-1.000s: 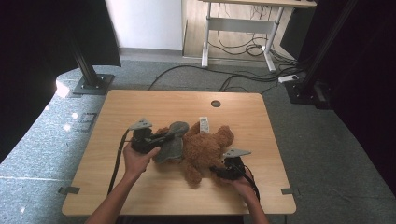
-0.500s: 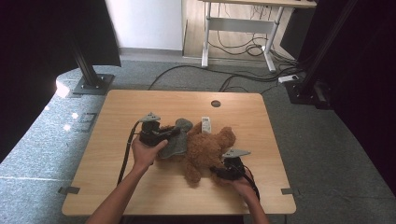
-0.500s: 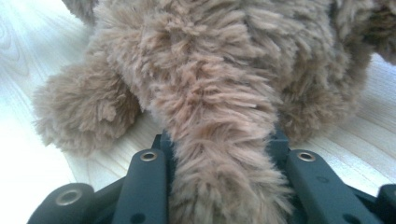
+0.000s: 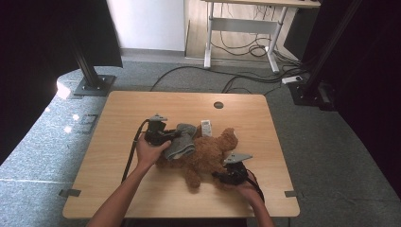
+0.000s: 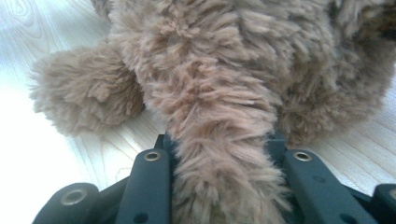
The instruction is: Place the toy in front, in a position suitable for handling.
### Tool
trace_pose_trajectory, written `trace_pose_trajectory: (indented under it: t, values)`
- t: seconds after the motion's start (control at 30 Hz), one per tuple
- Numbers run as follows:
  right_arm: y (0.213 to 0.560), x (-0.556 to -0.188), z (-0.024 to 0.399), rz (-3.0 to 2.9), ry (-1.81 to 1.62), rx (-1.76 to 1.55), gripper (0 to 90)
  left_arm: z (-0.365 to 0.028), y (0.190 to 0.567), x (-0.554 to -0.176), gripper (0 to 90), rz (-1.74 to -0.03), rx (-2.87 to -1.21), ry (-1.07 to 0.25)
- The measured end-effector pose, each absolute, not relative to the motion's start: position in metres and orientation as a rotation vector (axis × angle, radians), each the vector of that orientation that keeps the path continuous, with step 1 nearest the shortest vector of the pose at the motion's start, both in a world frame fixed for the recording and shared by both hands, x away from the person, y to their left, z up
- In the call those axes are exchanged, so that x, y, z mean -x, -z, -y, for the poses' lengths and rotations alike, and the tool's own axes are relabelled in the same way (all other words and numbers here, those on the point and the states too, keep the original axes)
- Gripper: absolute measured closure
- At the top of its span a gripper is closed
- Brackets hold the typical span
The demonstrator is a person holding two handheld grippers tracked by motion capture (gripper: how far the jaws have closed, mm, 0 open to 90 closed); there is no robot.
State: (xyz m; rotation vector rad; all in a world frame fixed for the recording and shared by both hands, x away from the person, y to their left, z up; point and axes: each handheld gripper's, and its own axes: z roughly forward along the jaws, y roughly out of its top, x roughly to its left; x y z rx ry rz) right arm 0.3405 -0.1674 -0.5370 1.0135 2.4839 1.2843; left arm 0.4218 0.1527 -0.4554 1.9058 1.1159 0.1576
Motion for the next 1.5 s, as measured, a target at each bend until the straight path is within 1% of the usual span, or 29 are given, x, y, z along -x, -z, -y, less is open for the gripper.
trace_pose_trajectory:
  t: [0.07,0.17,0.3,0.4,0.5,0.57,0.63,0.73,0.83,0.97,1.03,1.1,1.2,1.33,1.43,1.5]
  values:
    - [0.537,-0.341,0.167,-2.482,-1.284,-1.017,65.4,-0.163,0.458,-0.420,78.6,-1.130,-1.888,-0.151]
    - [0.538,-0.342,0.168,-2.476,-1.288,-1.053,65.3,-0.175,0.458,-0.414,78.8,-1.143,-1.890,-0.202]
    - [0.538,-0.342,0.169,-2.471,-1.291,-1.076,65.2,-0.197,0.463,-0.410,78.8,-1.189,-1.883,-0.237]
    - [0.539,-0.342,0.169,-2.466,-1.297,-1.084,65.1,-0.220,0.480,-0.407,78.9,-1.252,-1.869,-0.219]
    - [0.539,-0.343,0.170,-2.466,-1.301,-1.089,65.0,-0.234,0.501,-0.401,78.9,-1.308,-1.897,-0.216]
    - [0.540,-0.343,0.170,-2.462,-1.304,-1.099,65.0,-0.243,0.516,-0.397,78.8,-1.324,-1.912,-0.185]
    - [0.540,-0.343,0.170,-2.461,-1.308,-1.101,64.8,-0.250,0.522,-0.394,78.7,-1.329,-1.896,-0.161]
    - [0.540,-0.343,0.170,-2.458,-1.315,-1.102,64.6,-0.257,0.514,-0.390,78.7,-1.309,-1.839,-0.148]
    - [0.541,-0.344,0.171,-2.456,-1.324,-1.104,64.4,-0.256,0.491,-0.385,78.7,-1.250,-1.795,-0.164]
    - [0.541,-0.344,0.171,-2.455,-1.324,-1.100,64.3,-0.243,0.456,-0.375,78.7,-1.133,-1.743,-0.177]
    - [0.541,-0.344,0.171,-2.455,-1.322,-1.099,64.3,-0.232,0.441,-0.370,78.7,-1.065,-1.717,-0.157]
    - [0.540,-0.344,0.171,-2.456,-1.322,-1.098,64.3,-0.215,0.429,-0.364,78.7,-0.996,-1.718,-0.146]
    - [0.541,-0.344,0.171,-2.455,-1.325,-1.099,64.2,-0.183,0.419,-0.356,78.6,-0.898,-1.768,-0.132]
    - [0.541,-0.344,0.171,-2.454,-1.328,-1.105,64.0,-0.137,0.430,-0.354,78.6,-0.836,-1.836,-0.054]
    - [0.541,-0.344,0.171,-2.455,-1.328,-1.102,64.0,-0.099,0.453,-0.353,78.6,-0.798,-1.911,0.009]
    - [0.541,-0.344,0.171,-2.453,-1.329,-1.105,63.8,-0.083,0.466,-0.353,78.5,-0.786,-1.933,0.034]
